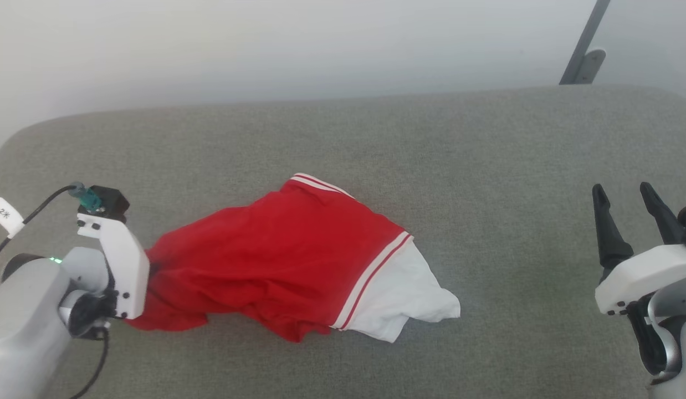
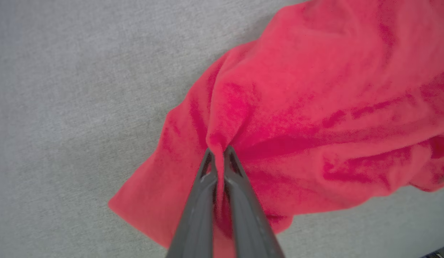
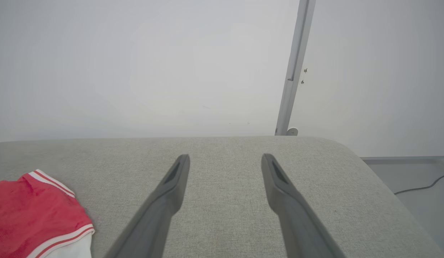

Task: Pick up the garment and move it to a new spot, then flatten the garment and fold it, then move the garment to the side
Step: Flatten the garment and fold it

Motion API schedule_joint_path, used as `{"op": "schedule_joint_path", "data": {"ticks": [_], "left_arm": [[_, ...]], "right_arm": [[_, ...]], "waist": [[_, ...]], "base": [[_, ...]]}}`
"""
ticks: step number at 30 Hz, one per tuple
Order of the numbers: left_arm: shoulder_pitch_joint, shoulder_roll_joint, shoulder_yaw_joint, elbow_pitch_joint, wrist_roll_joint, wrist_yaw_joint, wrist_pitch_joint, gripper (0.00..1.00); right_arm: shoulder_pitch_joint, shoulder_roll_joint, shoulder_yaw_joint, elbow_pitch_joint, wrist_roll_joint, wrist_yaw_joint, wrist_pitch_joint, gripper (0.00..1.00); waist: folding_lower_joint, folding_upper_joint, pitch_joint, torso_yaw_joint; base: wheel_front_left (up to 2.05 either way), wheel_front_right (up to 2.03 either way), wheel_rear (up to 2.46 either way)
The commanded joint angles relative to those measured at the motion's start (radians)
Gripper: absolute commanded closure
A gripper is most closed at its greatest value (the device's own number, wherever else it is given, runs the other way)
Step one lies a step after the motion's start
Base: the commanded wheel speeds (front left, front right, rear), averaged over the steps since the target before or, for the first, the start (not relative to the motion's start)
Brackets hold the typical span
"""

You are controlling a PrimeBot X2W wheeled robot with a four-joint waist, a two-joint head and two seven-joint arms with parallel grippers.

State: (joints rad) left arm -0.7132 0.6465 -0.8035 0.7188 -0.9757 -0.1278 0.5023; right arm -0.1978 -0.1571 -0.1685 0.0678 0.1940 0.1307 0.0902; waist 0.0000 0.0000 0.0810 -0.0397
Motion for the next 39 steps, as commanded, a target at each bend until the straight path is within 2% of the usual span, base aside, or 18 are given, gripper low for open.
{"op": "schedule_joint_path", "data": {"ticks": [1, 6, 7, 9, 14, 19, 24, 26, 27, 28, 29, 30, 34, 39], "left_arm": [[0.014, -0.003, 0.009, -0.024, -0.009, 0.002, -0.008, 1.0], [0.053, -0.012, 0.013, -0.185, -0.047, 0.007, 0.003, 1.0], [0.078, -0.02, 0.0, -0.287, -0.055, 0.023, 0.023, 1.0], [0.104, -0.027, -0.019, -0.397, -0.049, 0.045, 0.04, 1.0], [0.166, -0.055, -0.089, -0.585, -0.012, 0.088, 0.068, 1.0], [0.204, -0.092, -0.148, -0.601, 0.035, 0.102, 0.06, 1.0], [0.201, -0.129, -0.182, -0.525, 0.079, 0.077, 0.018, 1.0], [0.19, -0.138, -0.188, -0.495, 0.087, 0.069, 0.008, 0.85], [0.183, -0.138, -0.185, -0.486, 0.089, 0.067, 0.003, 0.51], [0.177, -0.139, -0.18, -0.478, 0.087, 0.064, -0.004, 0.07], [0.177, -0.139, -0.18, -0.478, 0.087, 0.064, -0.004, 0.07], [0.172, -0.136, -0.172, -0.473, 0.073, 0.059, -0.006, 0.0], [0.162, -0.119, -0.16, -0.489, 0.064, 0.057, 0.0, 0.0], [0.163, -0.071, -0.144, -0.572, 0.034, 0.068, 0.038, 0.0]], "right_arm": [[0.011, 0.0, -0.002, -0.005, 0.002, 0.0, 0.004, 0.0], [0.019, -0.005, -0.001, -0.013, 0.005, 0.0, 0.007, 0.0], [0.024, -0.006, -0.005, -0.016, 0.007, 0.0, 0.007, 0.0], [0.028, -0.004, -0.015, -0.02, 0.007, 0.0, 0.009, 0.0], [0.015, 0.008, -0.017, -0.036, 0.005, 0.0, 0.015, 0.0], [-0.009, 0.02, -0.008, -0.034, -0.001, 0.0, 0.011, 0.0], [-0.023, 0.024, -0.005, -0.021, -0.006, 0.0, 0.002, 0.0], [-0.026, 0.026, -0.007, -0.016, -0.009, 0.0, -0.001, 0.0], [-0.026, 0.026, -0.009, -0.015, -0.011, 0.0, -0.002, 0.0], [-0.024, 0.026, -0.012, -0.014, -0.011, 0.0, -0.003, 0.0], [-0.024, 0.026, -0.012, -0.014, -0.011, 0.0, -0.003, 0.0], [-0.014, 0.026, -0.018, -0.012, -0.012, 0.0, -0.002, 0.0], [0.001, 0.029, -0.026, -0.011, -0.015, 0.0, -0.003, 0.0], [0.02, 0.031, -0.035, -0.012, -0.018, 0.0, 0.0, 0.0]], "waist": [[0.0, 0.0, -0.014, 0.011], [0.0, 0.0, -0.025, 0.008], [0.0, 0.0, -0.025, 0.003], [0.0, 0.0, -0.02, -0.002], [0.0, 0.0, 0.011, -0.03], [0.0, 0.0, 0.045, -0.065], [0.0, 0.0, 0.061, -0.082], [0.0, 0.0, 0.062, -0.084], [0.0, 0.0, 0.061, -0.083], [0.0, 0.0, 0.058, -0.079], [0.0, 0.0, 0.058, -0.079], [0.0, 0.0, 0.051, -0.071], [0.0, 0.0, 0.034, -0.056], [0.0, 0.0, -0.002, -0.032]], "base": [[0.0, 0.0, 0.0], [0.0, 0.0, 0.0], [0.0, 0.0, 0.0], [0.0, 0.0, 0.0], [0.0, 0.0, 0.0], [0.0, 0.0, 0.0], [0.0, 0.0, 0.0], [0.0, 0.0, 0.0], [0.0, 0.0, 0.0], [0.0, 0.0, 0.0], [0.0, 0.0, 0.0], [0.0, 0.0, 0.0], [0.0, 0.0, 0.0], [0.0, 0.0, 0.0]]}}
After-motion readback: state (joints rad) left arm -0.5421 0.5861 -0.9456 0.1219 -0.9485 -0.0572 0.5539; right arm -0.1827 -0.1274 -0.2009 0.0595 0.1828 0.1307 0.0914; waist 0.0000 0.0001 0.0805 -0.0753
